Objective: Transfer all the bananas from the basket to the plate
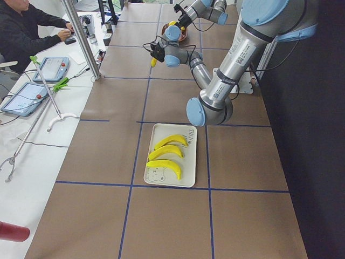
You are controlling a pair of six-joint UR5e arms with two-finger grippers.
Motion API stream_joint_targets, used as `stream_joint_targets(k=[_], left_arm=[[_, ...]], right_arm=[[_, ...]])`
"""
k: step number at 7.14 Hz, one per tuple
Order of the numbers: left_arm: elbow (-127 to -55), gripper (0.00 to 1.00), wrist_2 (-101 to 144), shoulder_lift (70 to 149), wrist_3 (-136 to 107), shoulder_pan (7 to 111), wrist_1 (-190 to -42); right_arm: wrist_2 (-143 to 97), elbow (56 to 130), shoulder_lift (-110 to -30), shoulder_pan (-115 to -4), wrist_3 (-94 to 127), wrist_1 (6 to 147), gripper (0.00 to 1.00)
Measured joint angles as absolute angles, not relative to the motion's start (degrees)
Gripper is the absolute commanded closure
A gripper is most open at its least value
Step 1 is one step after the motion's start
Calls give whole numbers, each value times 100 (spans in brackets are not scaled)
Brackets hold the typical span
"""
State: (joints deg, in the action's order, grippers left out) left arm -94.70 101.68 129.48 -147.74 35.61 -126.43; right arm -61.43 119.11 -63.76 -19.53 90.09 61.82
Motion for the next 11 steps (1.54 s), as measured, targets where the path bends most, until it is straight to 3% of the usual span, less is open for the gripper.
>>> stream_joint_targets(k=[4,8,11], left_arm=[[-9700,100,11092,12388,-13798,4036,-12611],[-11088,100,11303,10059,-10126,4188,-12588],[-11598,100,10798,8623,-8133,4122,-12594]], right_arm=[[-6729,12251,-6449,-2174,8531,6477,0],[-8749,12520,-6489,-3411,7227,7984,0],[-11102,12358,-6711,-5033,5891,8809,0]])
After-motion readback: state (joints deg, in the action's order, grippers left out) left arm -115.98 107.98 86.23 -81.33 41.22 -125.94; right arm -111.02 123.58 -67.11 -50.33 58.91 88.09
